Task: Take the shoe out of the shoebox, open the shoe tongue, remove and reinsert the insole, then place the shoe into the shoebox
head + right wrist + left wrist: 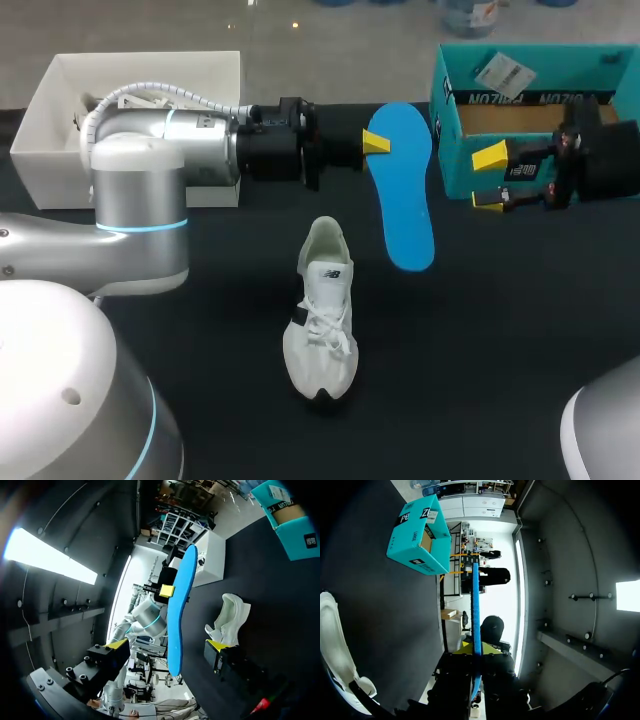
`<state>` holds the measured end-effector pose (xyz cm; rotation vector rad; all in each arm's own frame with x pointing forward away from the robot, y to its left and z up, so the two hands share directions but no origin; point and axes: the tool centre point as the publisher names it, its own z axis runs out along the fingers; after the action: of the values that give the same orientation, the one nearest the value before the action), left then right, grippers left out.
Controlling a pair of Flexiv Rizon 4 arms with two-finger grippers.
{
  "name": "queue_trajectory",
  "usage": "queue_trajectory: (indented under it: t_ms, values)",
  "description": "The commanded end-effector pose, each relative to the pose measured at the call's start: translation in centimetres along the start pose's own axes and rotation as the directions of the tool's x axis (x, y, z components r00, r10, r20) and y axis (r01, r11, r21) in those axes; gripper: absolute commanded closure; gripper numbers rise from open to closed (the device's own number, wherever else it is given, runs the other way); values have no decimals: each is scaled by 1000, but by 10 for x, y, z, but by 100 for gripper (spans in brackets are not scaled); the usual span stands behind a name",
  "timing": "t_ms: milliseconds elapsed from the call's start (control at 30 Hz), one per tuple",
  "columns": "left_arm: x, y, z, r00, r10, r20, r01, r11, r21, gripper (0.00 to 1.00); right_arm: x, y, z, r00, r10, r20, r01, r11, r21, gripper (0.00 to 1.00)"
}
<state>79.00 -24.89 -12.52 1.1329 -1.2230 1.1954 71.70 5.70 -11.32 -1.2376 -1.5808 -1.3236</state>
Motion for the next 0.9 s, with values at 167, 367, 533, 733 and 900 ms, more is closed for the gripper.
queue_trajectory:
  t_ms: [167,367,533,733,900]
  values:
    - [0,0,0,1000,0,0,0,1000,0,100,-10,15,5,998,18,-64,-20,1000,-22,0]
    - [0,0,0,1000,0,0,0,1000,0,100,-10,15,4,998,22,-64,-24,999,-37,0]
    - [1,-4,0,989,146,16,-146,989,36,100,-10,15,4,998,22,-64,-24,999,-37,0]
    - [6,-15,1,820,572,28,-573,817,63,100,-10,15,4,998,22,-64,-24,999,-37,0]
    - [12,-16,2,629,775,56,-776,630,-8,100,-10,15,4,998,22,-64,-24,999,-37,0]
